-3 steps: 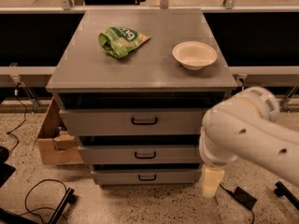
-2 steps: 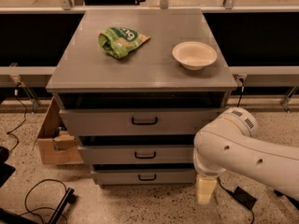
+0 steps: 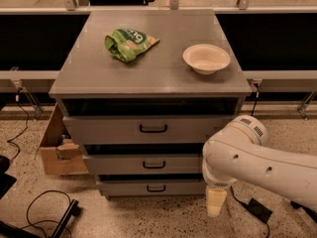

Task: Open bottom drawer

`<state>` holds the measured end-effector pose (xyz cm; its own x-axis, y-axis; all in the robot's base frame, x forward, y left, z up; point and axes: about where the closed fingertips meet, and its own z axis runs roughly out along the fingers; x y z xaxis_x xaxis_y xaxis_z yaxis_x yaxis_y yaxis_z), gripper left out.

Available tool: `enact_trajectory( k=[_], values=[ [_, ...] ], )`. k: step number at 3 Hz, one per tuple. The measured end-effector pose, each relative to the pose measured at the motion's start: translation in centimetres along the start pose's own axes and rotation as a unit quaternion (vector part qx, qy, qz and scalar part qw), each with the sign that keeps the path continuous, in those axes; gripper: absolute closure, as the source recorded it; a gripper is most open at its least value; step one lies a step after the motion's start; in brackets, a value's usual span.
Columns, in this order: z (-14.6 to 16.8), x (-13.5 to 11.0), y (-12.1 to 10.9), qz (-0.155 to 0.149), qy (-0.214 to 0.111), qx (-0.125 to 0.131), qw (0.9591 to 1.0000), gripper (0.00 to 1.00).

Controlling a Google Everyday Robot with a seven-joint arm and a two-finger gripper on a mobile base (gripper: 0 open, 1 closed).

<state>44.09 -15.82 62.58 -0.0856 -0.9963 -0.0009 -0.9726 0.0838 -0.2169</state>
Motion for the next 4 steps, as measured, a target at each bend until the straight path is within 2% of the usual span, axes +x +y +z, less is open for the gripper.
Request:
enact_trajectory(
  k=[1,2,3,4],
  values=[
    [3.4,-0.9,-0.2,-0.009,-0.010,-0.010,0.9999,0.00],
    [8.1,-1.0,0.4,-0.010,-0.021,-0.024,0.9994,0.00],
    [12.7,-1.2,1.2,-0.012,-0.029,-0.028,0.9991,0.00],
    [18.0,-1.5,1.3,-0.023,-0.022,-0.026,0.9991,0.00]
  ],
)
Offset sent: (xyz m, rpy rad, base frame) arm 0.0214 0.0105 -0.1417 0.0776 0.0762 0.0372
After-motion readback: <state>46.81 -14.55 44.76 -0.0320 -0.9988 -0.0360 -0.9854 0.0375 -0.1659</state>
